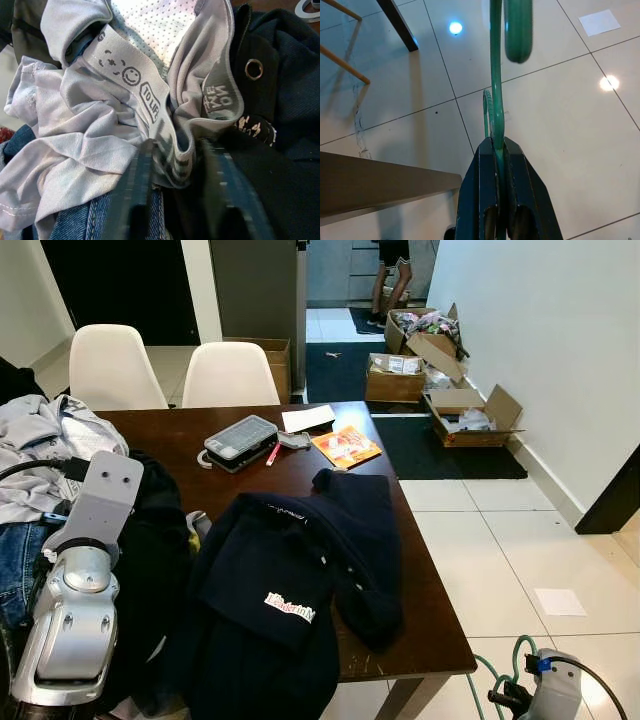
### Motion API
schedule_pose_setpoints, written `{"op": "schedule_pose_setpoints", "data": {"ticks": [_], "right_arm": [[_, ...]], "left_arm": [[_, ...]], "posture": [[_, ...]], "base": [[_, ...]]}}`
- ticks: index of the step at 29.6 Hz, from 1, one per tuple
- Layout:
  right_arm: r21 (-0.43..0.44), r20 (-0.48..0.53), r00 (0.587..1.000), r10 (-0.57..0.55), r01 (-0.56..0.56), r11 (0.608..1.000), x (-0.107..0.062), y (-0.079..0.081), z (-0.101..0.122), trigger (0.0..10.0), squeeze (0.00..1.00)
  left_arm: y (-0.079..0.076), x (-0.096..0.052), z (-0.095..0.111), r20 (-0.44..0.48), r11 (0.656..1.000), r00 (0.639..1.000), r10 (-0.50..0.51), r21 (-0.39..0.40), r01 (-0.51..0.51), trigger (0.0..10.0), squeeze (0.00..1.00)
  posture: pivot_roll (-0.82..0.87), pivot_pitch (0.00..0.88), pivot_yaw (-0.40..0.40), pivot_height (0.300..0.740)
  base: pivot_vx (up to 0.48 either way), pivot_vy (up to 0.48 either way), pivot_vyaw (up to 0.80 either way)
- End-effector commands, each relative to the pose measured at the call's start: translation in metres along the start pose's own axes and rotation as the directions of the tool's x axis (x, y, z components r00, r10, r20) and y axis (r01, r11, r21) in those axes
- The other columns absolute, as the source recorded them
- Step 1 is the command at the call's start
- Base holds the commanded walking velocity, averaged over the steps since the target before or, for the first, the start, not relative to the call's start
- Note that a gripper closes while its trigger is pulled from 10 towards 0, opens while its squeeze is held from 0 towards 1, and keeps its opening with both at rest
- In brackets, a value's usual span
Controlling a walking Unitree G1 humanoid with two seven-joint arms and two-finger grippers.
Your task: Hang hanger
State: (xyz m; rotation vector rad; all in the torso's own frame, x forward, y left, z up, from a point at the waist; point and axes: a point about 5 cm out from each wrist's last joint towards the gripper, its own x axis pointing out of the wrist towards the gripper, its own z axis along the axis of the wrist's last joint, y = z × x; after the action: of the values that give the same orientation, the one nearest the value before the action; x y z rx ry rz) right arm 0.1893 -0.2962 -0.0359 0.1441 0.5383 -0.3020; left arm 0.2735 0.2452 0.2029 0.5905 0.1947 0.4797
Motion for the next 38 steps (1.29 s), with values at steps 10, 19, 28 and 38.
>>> {"op": "schedule_pose_setpoints", "data": {"ticks": [10,19,28,38], "right_arm": [[0.006,0.007,1.0,-0.016,0.016,1.0,-0.001,-0.004,0.002,10.0,0.0],[0.008,0.003,1.0,-0.014,0.014,1.0,0.001,-0.002,0.002,10.0,0.0],[0.013,-0.002,1.0,-0.014,0.014,1.0,0.003,0.002,0.003,10.0,0.0],[0.026,-0.002,1.0,-0.017,0.017,1.0,0.005,0.006,0.003,10.0,0.0]], "left_arm": [[0.008,0.004,-0.011,-0.029,0.999,0.999,0.036,0.013,-0.036,0.0,0.0],[0.004,-0.006,0.072,0.456,0.919,0.862,-0.219,-0.201,0.34,1.5,0.0],[-0.011,-0.073,0.146,0.852,0.524,0.238,-0.467,0.051,0.85,10.0,0.0],[-0.02,-0.098,0.172,0.821,0.314,-0.183,-0.542,0.4,0.861,10.0,0.0]], "posture": [[0.02,0.057,0.0,0.74],[0.02,0.031,-0.004,0.74],[0.02,0.0,-0.004,0.74],[0.01,0.0,0.017,0.74]], "base": [[0.0,0.0,0.0],[0.0,0.0,0.0],[0.0,0.0,0.0],[0.0,0.0,0.0]]}}
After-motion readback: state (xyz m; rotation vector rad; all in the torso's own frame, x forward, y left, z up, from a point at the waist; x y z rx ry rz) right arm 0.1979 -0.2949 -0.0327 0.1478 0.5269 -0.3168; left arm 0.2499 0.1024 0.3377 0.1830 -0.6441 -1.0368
